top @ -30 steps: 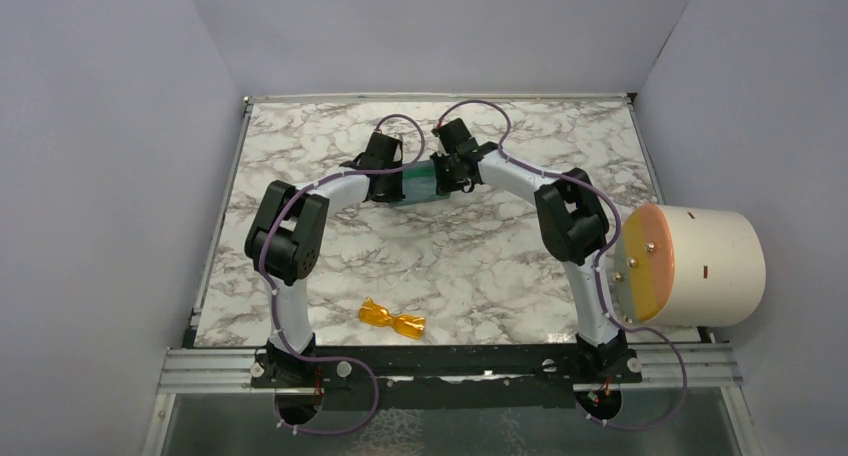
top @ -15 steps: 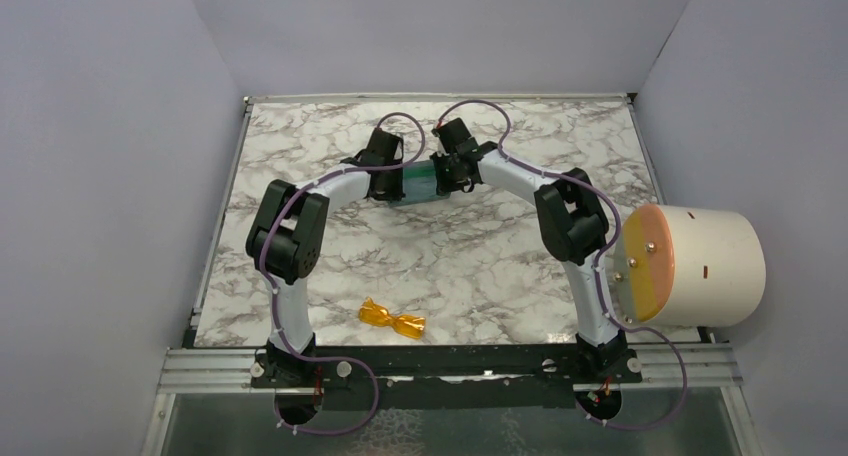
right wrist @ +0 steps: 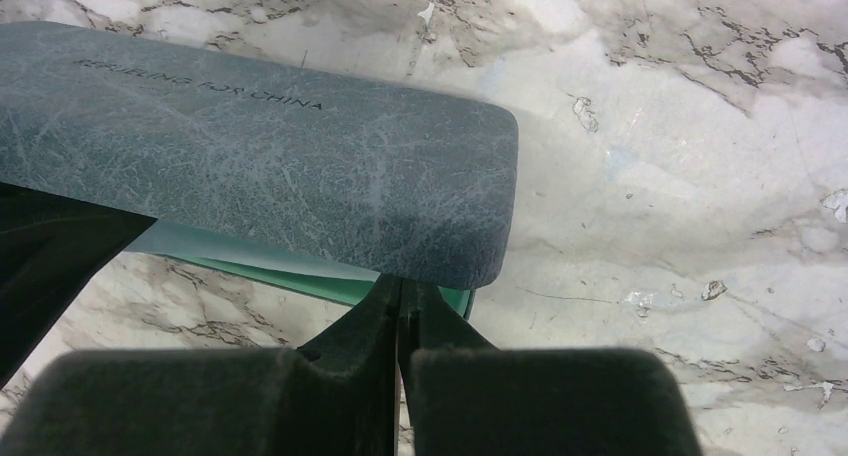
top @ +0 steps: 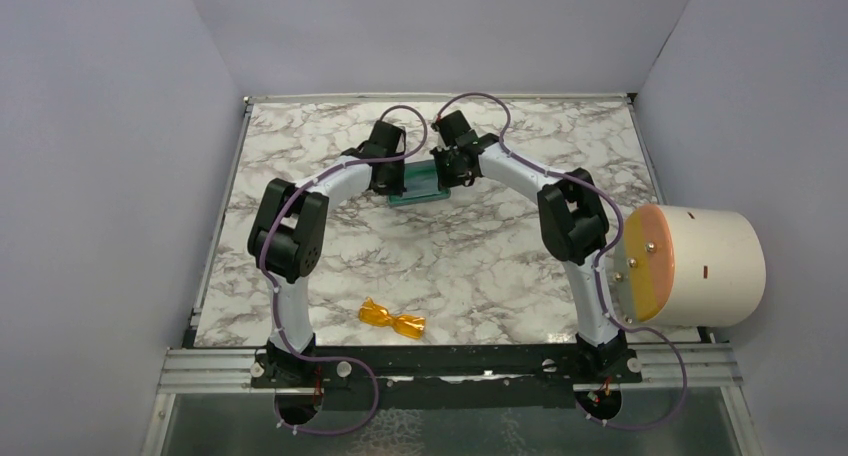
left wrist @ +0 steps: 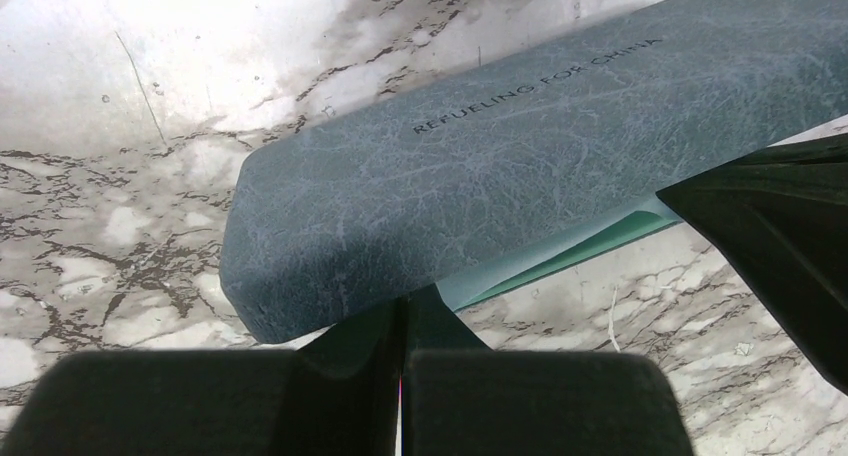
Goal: Organize the sunglasses
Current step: Place the glasses cleaning cloth in the sunglasses case.
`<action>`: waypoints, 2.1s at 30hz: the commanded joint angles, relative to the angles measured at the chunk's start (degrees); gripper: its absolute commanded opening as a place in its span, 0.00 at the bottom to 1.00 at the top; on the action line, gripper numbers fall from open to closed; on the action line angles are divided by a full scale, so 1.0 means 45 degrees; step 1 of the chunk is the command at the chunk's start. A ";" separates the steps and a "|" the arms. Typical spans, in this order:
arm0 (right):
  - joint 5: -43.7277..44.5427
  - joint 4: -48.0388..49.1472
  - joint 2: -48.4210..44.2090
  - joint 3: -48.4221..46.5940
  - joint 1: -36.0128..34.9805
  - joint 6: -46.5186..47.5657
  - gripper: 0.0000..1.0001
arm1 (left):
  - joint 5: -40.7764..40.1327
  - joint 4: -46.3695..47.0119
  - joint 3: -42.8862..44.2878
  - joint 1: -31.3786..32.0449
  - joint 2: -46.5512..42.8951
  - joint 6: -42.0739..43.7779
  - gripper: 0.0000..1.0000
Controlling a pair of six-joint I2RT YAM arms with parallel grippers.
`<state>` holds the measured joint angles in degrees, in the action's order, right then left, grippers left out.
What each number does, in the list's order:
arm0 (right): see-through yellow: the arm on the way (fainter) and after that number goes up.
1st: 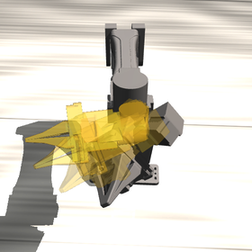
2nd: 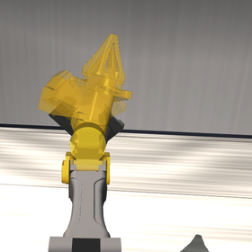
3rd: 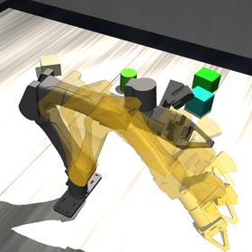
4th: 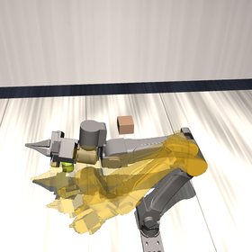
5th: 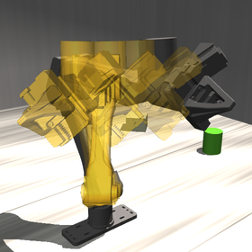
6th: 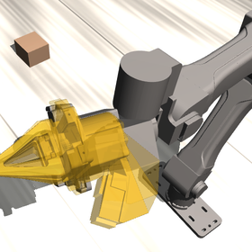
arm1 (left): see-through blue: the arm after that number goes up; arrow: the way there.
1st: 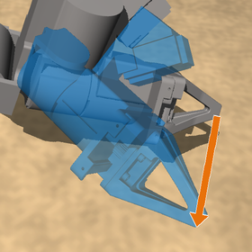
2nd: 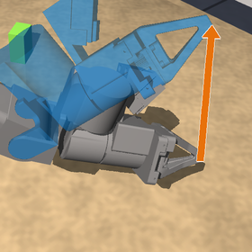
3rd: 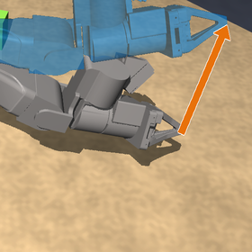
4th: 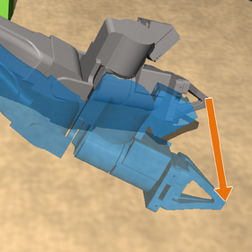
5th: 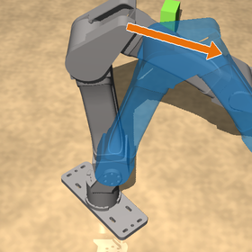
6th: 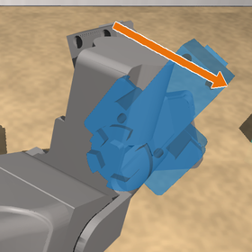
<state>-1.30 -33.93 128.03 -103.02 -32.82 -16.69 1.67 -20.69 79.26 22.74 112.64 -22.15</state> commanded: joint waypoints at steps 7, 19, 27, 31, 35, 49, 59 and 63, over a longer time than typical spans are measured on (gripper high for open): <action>0.0061 -0.0331 0.0321 0.0271 0.0106 0.0290 0.01 | -0.0373 -0.0255 -0.0528 -0.0032 0.0241 0.0089 0.00; -0.0075 -0.0176 0.0475 0.0373 0.0105 0.0232 0.01 | -0.0553 0.0192 -0.1086 -0.0027 0.0308 -0.0057 0.00; 0.0254 0.0110 0.0436 0.0682 0.0096 0.0136 0.01 | -0.0693 0.0407 -0.1033 -0.0017 0.0581 -0.0057 0.00; 0.0464 0.0176 0.0494 0.0726 0.0086 0.0041 0.01 | -0.0904 0.0423 -0.1015 0.0000 0.0613 -0.0092 0.00; 0.0543 0.0242 0.0599 0.0739 0.0086 -0.0007 0.01 | -0.0944 0.0417 -0.0926 -0.0014 0.0705 -0.0019 0.00; 0.0688 0.0444 0.0144 0.0915 0.0086 -0.0245 0.24 | -0.1057 0.0376 -0.0632 0.0005 0.0317 0.0020 0.24; 0.0719 0.0468 -0.0305 0.0960 0.0086 -0.0332 0.24 | -0.1359 0.0017 -0.0311 0.0149 -0.0312 0.0108 0.24; 0.0647 0.0522 -0.0625 0.0957 0.0086 -0.0369 0.24 | -0.1369 -0.0211 0.0260 0.0246 -0.0562 0.0171 0.24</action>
<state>-1.04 -30.87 128.33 -99.96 -33.01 -18.35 -2.02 -19.20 76.95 23.31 112.99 -22.46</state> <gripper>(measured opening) 0.242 0.238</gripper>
